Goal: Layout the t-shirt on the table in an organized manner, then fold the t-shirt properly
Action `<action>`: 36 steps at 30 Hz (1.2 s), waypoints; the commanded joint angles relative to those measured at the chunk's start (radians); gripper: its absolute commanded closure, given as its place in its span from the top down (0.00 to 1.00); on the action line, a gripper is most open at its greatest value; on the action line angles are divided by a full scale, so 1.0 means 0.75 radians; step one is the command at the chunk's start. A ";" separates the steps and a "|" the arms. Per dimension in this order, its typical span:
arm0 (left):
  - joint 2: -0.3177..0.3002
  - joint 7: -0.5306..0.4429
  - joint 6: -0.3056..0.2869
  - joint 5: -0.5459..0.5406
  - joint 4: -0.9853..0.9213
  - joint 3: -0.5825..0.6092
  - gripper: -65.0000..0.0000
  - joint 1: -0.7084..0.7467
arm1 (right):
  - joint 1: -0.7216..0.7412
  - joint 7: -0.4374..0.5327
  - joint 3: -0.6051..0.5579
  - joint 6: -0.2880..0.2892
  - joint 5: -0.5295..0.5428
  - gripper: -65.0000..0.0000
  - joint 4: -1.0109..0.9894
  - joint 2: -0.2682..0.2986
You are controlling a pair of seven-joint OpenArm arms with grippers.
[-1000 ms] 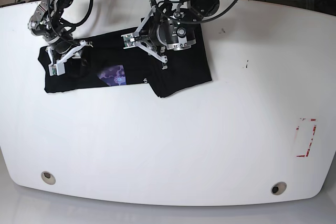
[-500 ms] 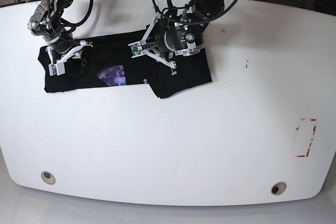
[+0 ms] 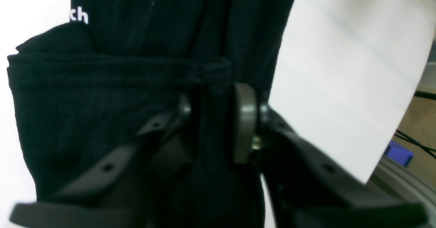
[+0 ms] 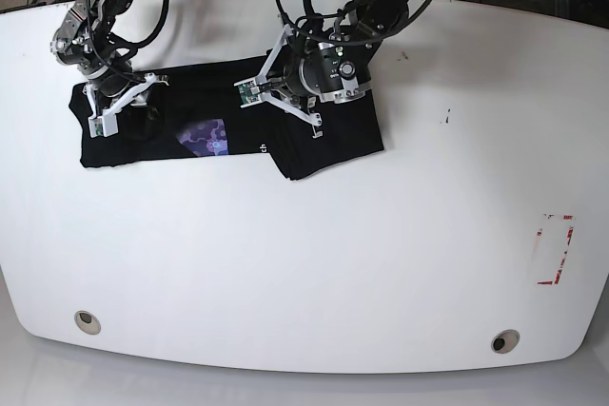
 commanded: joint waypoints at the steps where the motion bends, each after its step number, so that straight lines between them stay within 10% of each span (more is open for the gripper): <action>1: 0.016 -0.014 -0.002 -0.010 0.030 0.003 0.07 -0.014 | -0.012 -0.106 -0.003 -0.012 -0.081 0.38 -0.010 -0.001; 36: -0.018 -0.008 -0.002 -0.006 0.171 0.152 0.02 0.054 | 0.003 -0.106 -0.005 -0.012 -0.083 0.38 -0.012 -0.001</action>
